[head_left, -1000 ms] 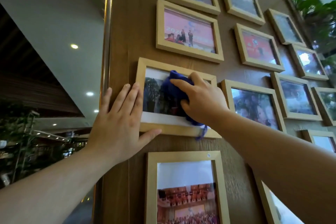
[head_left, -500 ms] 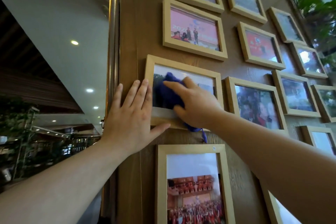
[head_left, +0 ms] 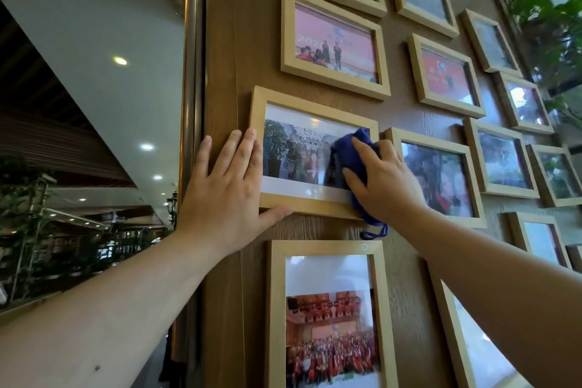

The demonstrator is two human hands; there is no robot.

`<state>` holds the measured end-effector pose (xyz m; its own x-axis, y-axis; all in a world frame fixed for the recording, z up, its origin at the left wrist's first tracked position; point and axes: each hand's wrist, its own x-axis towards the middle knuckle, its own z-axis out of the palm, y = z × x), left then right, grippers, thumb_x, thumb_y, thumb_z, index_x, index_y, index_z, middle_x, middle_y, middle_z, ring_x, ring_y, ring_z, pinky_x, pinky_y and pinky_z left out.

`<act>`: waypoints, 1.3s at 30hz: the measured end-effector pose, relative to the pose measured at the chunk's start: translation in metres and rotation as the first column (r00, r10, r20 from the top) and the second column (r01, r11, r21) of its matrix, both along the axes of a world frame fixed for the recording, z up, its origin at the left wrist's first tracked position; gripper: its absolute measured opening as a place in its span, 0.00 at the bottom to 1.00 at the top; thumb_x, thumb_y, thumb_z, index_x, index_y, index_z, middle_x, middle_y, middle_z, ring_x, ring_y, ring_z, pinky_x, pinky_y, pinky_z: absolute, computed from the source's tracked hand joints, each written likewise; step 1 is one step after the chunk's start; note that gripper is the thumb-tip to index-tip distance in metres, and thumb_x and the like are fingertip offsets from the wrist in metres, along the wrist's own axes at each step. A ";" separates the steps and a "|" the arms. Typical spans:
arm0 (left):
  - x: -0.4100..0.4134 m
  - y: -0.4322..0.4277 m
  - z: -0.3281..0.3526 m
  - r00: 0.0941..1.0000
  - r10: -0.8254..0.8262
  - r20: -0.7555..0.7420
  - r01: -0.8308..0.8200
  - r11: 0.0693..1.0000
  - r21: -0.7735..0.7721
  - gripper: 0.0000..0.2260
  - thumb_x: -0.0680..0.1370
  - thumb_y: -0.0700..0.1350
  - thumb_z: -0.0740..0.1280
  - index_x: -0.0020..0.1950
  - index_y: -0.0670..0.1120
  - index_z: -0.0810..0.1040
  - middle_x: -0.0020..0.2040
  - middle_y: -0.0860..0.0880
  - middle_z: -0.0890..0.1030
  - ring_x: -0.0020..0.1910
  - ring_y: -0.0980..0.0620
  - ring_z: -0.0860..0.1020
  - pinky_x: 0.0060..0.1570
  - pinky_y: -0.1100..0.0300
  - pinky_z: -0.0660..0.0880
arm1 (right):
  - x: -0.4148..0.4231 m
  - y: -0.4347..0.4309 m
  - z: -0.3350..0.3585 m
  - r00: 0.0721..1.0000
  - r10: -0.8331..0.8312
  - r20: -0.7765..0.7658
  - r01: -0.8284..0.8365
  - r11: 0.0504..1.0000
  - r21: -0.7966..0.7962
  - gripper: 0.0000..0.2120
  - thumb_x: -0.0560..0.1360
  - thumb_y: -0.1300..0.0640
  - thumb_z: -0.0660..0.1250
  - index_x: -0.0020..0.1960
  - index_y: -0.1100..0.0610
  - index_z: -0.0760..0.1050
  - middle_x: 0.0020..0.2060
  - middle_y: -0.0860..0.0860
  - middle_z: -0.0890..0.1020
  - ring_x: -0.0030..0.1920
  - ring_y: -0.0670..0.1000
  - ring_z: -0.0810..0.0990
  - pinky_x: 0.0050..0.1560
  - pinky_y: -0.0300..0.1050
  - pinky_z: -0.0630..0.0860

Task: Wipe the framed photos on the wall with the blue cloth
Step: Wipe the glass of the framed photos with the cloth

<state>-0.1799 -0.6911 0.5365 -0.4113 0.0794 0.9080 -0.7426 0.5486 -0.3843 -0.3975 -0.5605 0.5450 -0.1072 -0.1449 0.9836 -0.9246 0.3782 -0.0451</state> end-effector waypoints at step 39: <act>0.020 0.002 -0.113 0.968 -0.100 0.230 0.086 0.994 0.069 0.34 0.77 0.66 0.54 0.76 0.47 0.60 0.78 0.44 0.59 0.78 0.45 0.52 0.71 0.29 0.46 | 0.050 -0.002 -0.161 0.963 0.249 0.106 -0.261 0.958 0.117 0.21 0.76 0.51 0.63 0.68 0.49 0.64 0.59 0.51 0.71 0.42 0.54 0.77 0.35 0.54 0.78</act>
